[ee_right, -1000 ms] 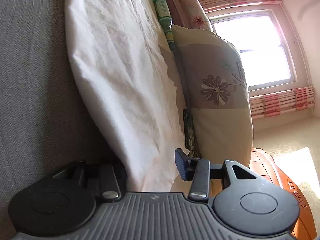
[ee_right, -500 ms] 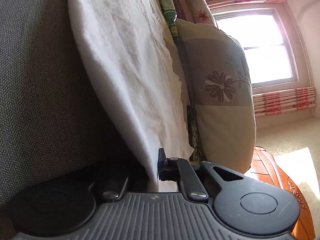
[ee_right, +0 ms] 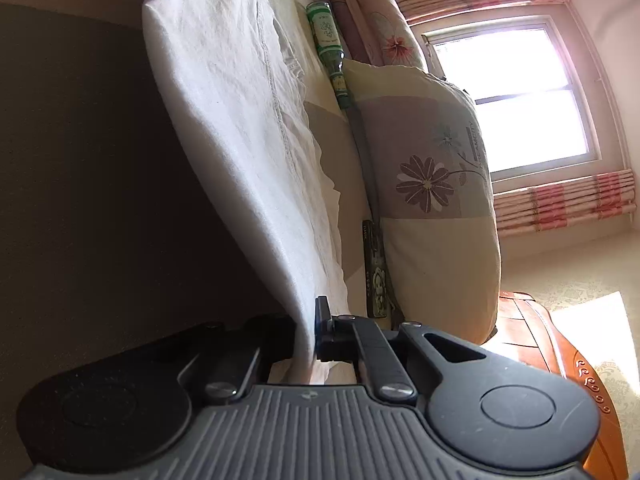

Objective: Fold clothes

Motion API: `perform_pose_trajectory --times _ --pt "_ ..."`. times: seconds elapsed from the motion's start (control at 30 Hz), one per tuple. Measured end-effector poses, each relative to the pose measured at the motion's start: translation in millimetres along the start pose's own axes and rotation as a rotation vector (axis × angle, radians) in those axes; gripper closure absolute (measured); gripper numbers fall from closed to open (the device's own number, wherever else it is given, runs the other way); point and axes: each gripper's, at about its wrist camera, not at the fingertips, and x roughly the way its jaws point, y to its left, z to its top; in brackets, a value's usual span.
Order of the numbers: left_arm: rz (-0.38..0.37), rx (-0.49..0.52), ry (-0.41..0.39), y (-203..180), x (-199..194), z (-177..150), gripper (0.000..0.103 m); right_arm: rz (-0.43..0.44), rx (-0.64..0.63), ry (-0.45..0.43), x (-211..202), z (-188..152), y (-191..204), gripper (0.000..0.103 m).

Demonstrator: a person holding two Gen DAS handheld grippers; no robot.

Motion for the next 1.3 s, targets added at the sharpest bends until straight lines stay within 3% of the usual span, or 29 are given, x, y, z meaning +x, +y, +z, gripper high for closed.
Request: perform_pose_trajectory --times 0.33,0.67,0.87,1.0,1.13,1.27,1.3 --pt "-0.008 0.008 -0.05 -14 -72 -10 0.101 0.038 -0.016 0.009 -75 -10 13 0.097" --pt "-0.06 0.059 -0.103 -44 -141 -20 0.101 0.147 -0.026 0.03 -132 -29 42 0.097" --pt "-0.147 0.108 -0.108 -64 -147 -22 0.101 0.216 -0.052 0.071 -133 -35 62 0.094" --pt "-0.271 0.088 -0.119 -60 -161 -31 0.097 0.263 -0.033 0.101 -138 -41 56 0.082" --pt "-0.373 -0.016 -0.112 -29 -173 -51 0.093 0.346 -0.05 0.145 -153 -59 41 0.062" --pt "-0.466 -0.125 -0.105 3 -184 -70 0.092 0.351 -0.003 0.185 -170 -77 17 0.062" --pt "-0.45 -0.171 -0.101 14 -181 -73 0.092 0.339 0.028 0.183 -174 -81 11 0.061"
